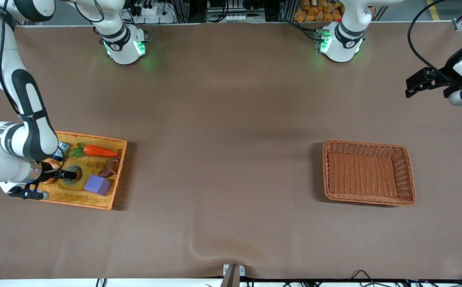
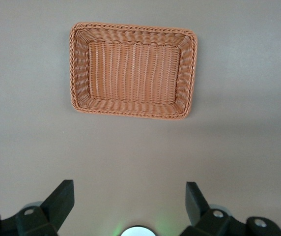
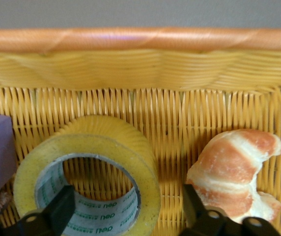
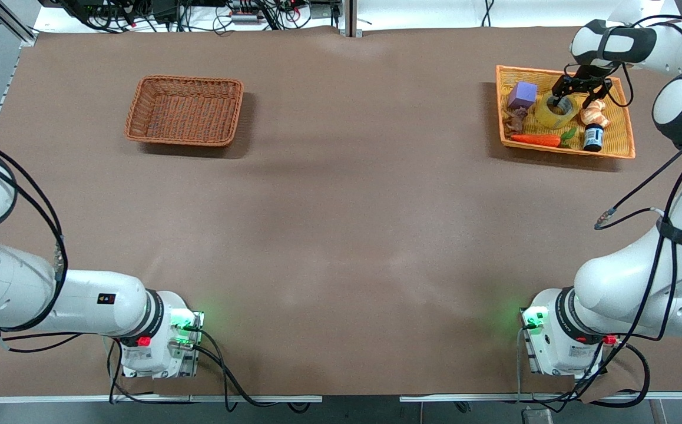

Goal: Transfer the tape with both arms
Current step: 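Reach the right gripper down over the yellow tape roll in the tray, then close the right gripper on the tape roll's rim, then carry the tape roll with the right gripper to mid-table and lower it, then open the right gripper and withdraw it to rest, then reach the left gripper to the tape roll at mid-table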

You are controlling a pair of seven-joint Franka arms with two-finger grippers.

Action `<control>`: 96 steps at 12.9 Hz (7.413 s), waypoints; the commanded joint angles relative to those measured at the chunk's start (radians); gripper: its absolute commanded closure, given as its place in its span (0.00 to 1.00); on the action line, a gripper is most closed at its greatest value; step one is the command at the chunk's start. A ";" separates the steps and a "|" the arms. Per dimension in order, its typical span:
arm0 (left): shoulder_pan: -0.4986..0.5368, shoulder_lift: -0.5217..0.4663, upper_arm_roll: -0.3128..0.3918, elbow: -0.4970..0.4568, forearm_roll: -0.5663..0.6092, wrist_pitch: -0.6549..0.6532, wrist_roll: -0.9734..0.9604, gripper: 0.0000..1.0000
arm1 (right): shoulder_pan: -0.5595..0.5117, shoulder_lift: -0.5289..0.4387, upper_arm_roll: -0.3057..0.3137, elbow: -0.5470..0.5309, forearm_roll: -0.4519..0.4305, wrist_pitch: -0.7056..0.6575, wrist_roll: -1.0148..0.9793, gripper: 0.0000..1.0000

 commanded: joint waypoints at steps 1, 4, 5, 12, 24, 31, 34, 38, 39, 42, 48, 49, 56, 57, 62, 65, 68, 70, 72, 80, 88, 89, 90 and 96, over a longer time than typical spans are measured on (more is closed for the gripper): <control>0.005 0.003 -0.004 0.013 -0.002 -0.008 0.014 0.00 | -0.011 -0.014 0.009 -0.029 -0.024 0.006 0.000 0.90; 0.005 0.003 -0.004 0.013 -0.002 -0.008 0.013 0.00 | -0.014 -0.020 0.007 -0.029 -0.022 0.006 -0.001 1.00; 0.005 0.003 -0.004 0.013 -0.002 -0.008 0.014 0.00 | -0.018 -0.023 0.009 -0.027 -0.022 0.006 -0.001 1.00; 0.005 0.002 -0.004 0.016 -0.002 -0.005 0.013 0.00 | -0.019 -0.179 0.010 0.002 -0.020 -0.039 -0.087 1.00; 0.001 0.000 -0.010 0.015 -0.002 -0.005 0.002 0.00 | 0.274 -0.213 0.023 0.207 0.114 -0.416 0.189 1.00; 0.001 -0.003 -0.010 0.015 -0.002 -0.005 0.002 0.00 | 0.615 -0.111 0.020 0.209 0.139 -0.268 0.460 1.00; 0.001 -0.003 -0.010 0.013 -0.002 -0.005 0.000 0.00 | 0.717 -0.037 0.021 0.210 0.141 -0.147 0.604 1.00; 0.001 -0.001 -0.010 0.015 -0.002 -0.005 0.002 0.00 | 0.804 0.043 0.021 0.243 0.142 -0.045 0.781 1.00; -0.001 -0.001 -0.010 0.015 -0.002 -0.006 0.002 0.00 | 0.817 0.060 0.021 0.253 0.142 -0.042 0.802 1.00; -0.004 0.000 -0.010 0.016 0.000 -0.005 0.002 0.00 | 0.857 0.109 0.021 0.270 0.142 0.025 0.881 1.00; -0.007 0.002 -0.010 0.016 0.000 -0.005 0.002 0.00 | 0.874 0.123 0.020 0.269 0.131 0.039 0.892 0.00; -0.007 0.002 -0.010 0.016 -0.002 -0.005 0.002 0.00 | 0.873 0.121 0.020 0.269 0.131 0.039 0.889 0.00; -0.008 0.003 -0.010 0.016 0.000 -0.005 0.000 0.00 | 0.767 0.046 0.018 0.259 0.144 -0.025 0.761 0.00; -0.007 0.003 -0.010 0.016 0.000 -0.005 0.000 0.00 | 0.738 0.020 0.020 0.259 0.145 -0.077 0.748 0.00; -0.008 0.016 -0.010 0.015 -0.002 -0.005 -0.001 0.00 | 0.574 -0.112 0.018 0.201 0.145 -0.232 0.587 0.00; -0.008 0.016 -0.013 0.016 -0.002 -0.005 -0.001 0.00 | 0.438 -0.173 0.020 0.197 0.145 -0.344 0.449 0.00; -0.010 0.016 -0.013 0.018 0.000 -0.005 -0.001 0.00 | 0.296 -0.231 0.020 0.198 0.147 -0.427 0.314 0.00; -0.010 0.016 -0.013 0.018 -0.002 -0.005 -0.001 0.00 | 0.236 -0.288 0.018 0.197 0.145 -0.482 0.252 0.00; -0.010 0.016 -0.013 0.019 0.000 -0.005 -0.001 0.00 | 0.193 -0.348 0.015 0.195 0.136 -0.545 0.179 0.00; -0.008 0.016 -0.013 0.019 0.000 -0.005 0.000 0.00 | 0.149 -0.589 -0.040 0.112 0.059 -0.619 0.010 0.00; -0.024 0.016 -0.014 0.021 0.000 -0.005 -0.007 0.00 | 0.221 -0.683 -0.111 0.062 0.061 -0.591 0.006 0.00; -0.024 0.016 -0.014 0.021 0.001 -0.005 -0.006 0.00 | 0.210 -0.686 -0.100 0.051 0.071 -0.589 0.007 0.00; -0.024 0.016 -0.013 0.021 0.001 -0.005 -0.006 0.00 | 0.199 -0.693 -0.082 0.046 0.072 -0.589 0.007 0.00; -0.165 0.071 -0.014 0.056 -0.002 0.006 -0.082 0.00 | 0.193 -0.703 -0.068 0.049 0.072 -0.619 0.002 0.00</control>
